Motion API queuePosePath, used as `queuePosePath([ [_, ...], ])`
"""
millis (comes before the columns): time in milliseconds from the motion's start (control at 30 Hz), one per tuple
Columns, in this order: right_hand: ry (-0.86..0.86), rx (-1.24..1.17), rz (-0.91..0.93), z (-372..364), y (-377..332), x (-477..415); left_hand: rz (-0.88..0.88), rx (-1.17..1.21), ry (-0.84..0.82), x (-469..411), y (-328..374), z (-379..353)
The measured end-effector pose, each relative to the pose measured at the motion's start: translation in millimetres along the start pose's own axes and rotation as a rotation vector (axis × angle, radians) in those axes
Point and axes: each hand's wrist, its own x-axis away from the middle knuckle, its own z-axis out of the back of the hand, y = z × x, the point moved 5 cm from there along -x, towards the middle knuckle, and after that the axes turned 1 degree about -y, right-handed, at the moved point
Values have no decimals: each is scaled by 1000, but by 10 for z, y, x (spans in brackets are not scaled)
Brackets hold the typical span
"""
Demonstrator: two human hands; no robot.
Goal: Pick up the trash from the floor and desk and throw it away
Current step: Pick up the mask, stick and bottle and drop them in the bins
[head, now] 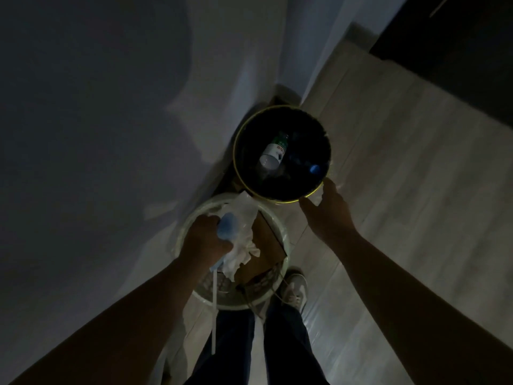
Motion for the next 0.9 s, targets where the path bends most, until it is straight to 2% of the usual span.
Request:
queuePosePath([
  [267, -22, -46, -59, -256, 451, 129, 68, -82, -39, -346, -321, -400],
  [667, 12, -25, -13, -412, 733, -101, 202, 10, -37, -653, -622, -1006],
  [900, 4, 19, -27, -449, 892, -105, 285, 24, -78, -668, -710, -1074],
])
